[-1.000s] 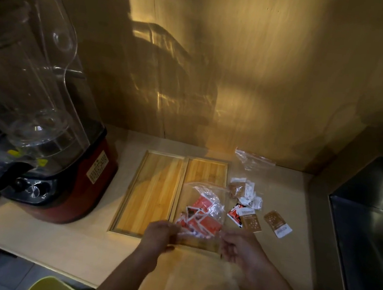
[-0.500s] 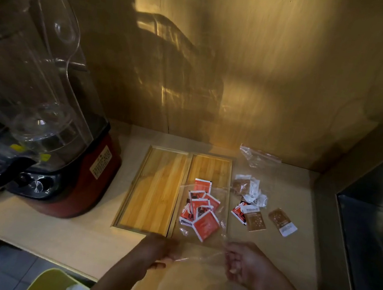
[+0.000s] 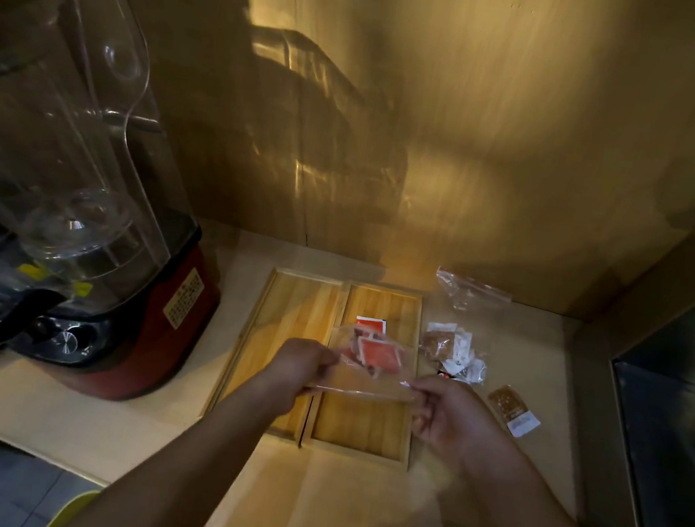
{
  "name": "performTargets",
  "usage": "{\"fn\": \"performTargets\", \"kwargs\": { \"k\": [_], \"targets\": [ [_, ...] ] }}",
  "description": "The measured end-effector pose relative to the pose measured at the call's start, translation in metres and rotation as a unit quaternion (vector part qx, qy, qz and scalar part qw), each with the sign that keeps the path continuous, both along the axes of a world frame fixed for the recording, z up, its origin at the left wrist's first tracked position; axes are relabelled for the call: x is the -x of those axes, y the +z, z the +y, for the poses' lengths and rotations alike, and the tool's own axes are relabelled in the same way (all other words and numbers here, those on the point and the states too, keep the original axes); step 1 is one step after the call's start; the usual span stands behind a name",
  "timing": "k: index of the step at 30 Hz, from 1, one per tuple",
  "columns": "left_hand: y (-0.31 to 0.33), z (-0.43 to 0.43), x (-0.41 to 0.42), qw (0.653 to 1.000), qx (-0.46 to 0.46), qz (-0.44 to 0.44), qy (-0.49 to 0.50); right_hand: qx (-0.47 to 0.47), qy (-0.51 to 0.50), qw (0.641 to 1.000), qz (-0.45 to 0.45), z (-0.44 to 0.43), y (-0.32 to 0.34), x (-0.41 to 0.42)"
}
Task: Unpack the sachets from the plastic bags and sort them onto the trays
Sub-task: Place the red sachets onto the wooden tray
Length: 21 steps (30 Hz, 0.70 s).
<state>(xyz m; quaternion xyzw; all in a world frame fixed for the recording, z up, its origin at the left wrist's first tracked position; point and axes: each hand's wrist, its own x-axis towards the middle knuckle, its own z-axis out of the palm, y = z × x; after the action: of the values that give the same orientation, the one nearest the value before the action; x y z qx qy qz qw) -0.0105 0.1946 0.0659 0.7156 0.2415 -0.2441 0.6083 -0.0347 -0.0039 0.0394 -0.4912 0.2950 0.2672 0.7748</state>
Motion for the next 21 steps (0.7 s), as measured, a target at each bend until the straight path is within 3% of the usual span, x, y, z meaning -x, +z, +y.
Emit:
{"fn": "performTargets", "kwargs": {
  "k": [2, 8, 15, 21],
  "targets": [
    [-0.004, 0.003, 0.005, 0.999, -0.026, 0.008, -0.024, 0.017, 0.024, 0.999, 0.018, -0.002, -0.003, 0.003],
    [-0.042, 0.019, 0.031, 0.983, 0.01, 0.15, -0.108, 0.015, 0.055, 0.993, 0.103, -0.009, -0.023, 0.028],
    [-0.047, 0.0, 0.02, 0.983, 0.133, 0.124, 0.016, 0.03, -0.015, 0.994, 0.1, 0.004, -0.033, 0.01],
    [-0.028, -0.008, -0.004, 0.994, 0.08, 0.07, 0.033, 0.011, -0.034, 0.998, 0.052, 0.007, -0.012, -0.018]
  ]
}}
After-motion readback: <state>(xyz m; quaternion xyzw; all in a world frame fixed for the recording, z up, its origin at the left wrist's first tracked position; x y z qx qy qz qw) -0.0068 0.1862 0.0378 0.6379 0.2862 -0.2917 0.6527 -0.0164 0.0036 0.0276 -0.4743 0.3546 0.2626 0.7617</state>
